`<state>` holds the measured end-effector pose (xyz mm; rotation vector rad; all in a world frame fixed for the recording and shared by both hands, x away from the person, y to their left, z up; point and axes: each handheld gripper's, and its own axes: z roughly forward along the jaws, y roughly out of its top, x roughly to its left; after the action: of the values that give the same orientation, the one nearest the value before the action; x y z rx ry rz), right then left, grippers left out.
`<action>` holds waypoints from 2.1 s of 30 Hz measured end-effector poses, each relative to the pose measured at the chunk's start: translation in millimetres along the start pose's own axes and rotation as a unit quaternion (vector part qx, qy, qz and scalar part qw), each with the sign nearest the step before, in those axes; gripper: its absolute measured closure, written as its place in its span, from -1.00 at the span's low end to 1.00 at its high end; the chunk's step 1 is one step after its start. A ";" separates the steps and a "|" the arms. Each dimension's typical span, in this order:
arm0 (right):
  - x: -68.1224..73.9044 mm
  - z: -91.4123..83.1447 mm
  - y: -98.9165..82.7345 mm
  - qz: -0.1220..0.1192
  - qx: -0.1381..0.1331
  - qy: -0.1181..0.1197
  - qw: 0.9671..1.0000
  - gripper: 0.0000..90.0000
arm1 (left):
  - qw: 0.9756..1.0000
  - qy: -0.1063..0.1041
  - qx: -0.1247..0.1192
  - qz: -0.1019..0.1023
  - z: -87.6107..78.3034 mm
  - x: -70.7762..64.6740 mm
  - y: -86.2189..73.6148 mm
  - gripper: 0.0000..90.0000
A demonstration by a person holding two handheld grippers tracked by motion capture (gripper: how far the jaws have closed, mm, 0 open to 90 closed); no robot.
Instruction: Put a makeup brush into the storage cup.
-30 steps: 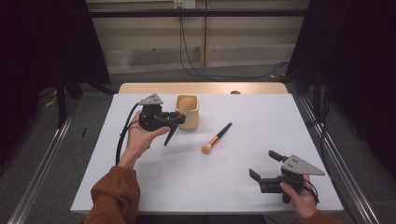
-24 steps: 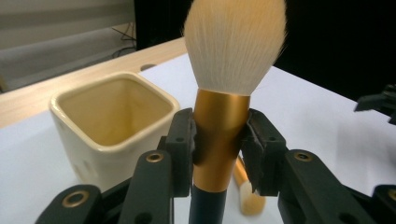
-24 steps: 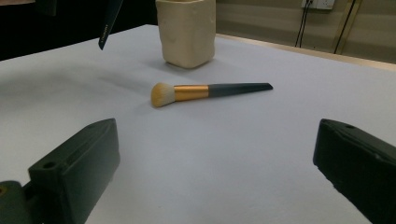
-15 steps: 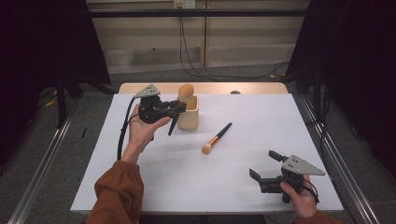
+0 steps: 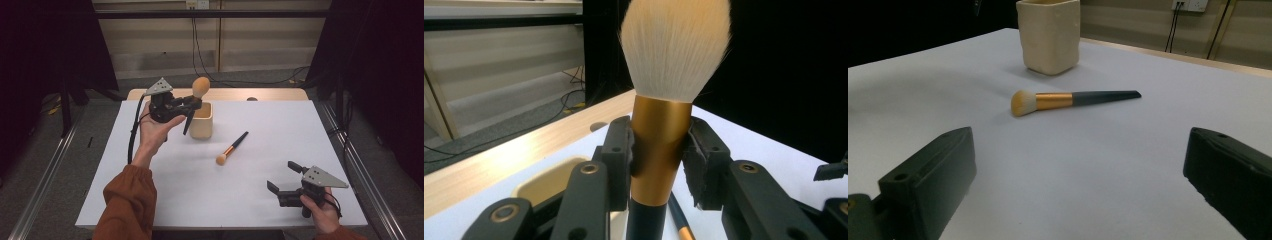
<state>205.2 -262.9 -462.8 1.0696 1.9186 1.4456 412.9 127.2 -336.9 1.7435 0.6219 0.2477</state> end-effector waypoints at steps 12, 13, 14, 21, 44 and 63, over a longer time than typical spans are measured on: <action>-0.8 -0.3 -0.4 0.002 -0.002 -0.002 1.000 -1.00 | 1.000 0.023 -0.016 0.011 9.3 1.3 24.7 0.47; -0.7 -0.7 -0.4 0.004 -0.002 -0.001 1.000 -1.00 | 0.999 0.024 -0.021 0.011 10.3 1.1 27.6 0.47; -0.8 -0.7 -0.5 0.004 -0.002 0.000 1.000 -1.00 | 0.999 0.024 -0.021 0.011 10.3 1.1 27.6 0.47; -0.7 -0.3 -0.6 0.005 -0.002 -0.002 1.000 -1.00 | 0.999 0.025 -0.040 0.015 15.1 3.6 42.1 0.47; -1.3 -1.4 -1.3 0.006 -0.001 -0.002 1.000 -1.00 | 0.998 0.037 -0.056 0.017 44.0 22.6 31.5 0.47; -0.4 -1.5 -1.7 0.006 -0.001 -0.002 1.000 -1.00 | 0.999 0.039 -0.034 0.012 58.7 34.6 -2.7 0.47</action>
<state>203.8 -264.3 -464.0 1.0830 1.9111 1.4505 469.0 96.8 -360.8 1.6824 0.6433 0.3513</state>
